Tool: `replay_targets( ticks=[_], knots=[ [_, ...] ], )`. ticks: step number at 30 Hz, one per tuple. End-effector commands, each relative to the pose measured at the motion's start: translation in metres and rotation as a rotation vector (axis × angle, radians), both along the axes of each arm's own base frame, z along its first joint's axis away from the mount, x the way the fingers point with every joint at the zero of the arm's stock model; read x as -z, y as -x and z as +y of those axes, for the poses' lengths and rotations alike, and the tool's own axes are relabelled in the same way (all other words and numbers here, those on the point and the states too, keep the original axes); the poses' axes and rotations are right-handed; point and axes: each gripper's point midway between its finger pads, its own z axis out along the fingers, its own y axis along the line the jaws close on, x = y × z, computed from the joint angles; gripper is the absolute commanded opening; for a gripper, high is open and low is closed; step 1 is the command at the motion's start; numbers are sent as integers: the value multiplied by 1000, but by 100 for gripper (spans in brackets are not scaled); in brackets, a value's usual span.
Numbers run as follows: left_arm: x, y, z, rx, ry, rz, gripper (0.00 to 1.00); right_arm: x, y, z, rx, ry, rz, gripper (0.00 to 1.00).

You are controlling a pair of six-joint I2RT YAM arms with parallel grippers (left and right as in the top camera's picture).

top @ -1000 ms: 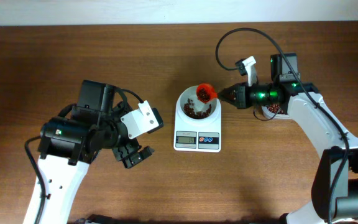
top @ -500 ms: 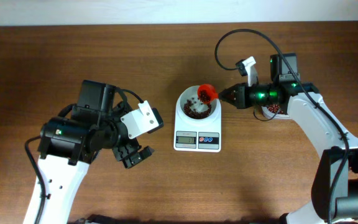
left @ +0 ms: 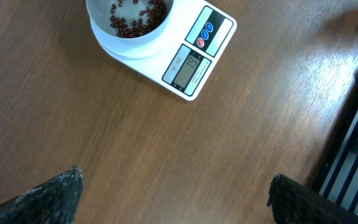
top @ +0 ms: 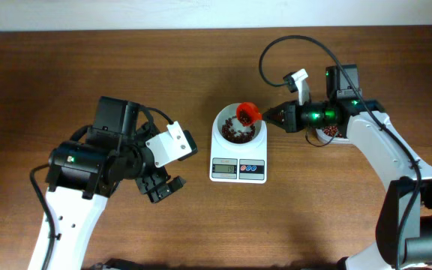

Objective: Scoop and weigh 50g on scale
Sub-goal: 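Tilt the scoop with the right gripper to pour beans into bowl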

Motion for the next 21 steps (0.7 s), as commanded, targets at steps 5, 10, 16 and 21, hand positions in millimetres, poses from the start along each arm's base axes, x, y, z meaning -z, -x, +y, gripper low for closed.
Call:
replay_targets(
  ticks=[5, 10, 16, 21],
  knots=[
    [-2, -1, -2, 17, 12, -7, 99, 9, -2, -3, 38, 36, 42, 4],
    [-2, -1, -2, 17, 12, -7, 99, 6, -1, 0, 29, 14, 47, 4],
    [-2, -1, -2, 17, 12, -7, 99, 2, 2, 3, 12, -14, 50, 4],
    [-2, -1, -2, 17, 12, -6, 99, 2, 2, 3, 13, -14, 51, 4]
  ],
)
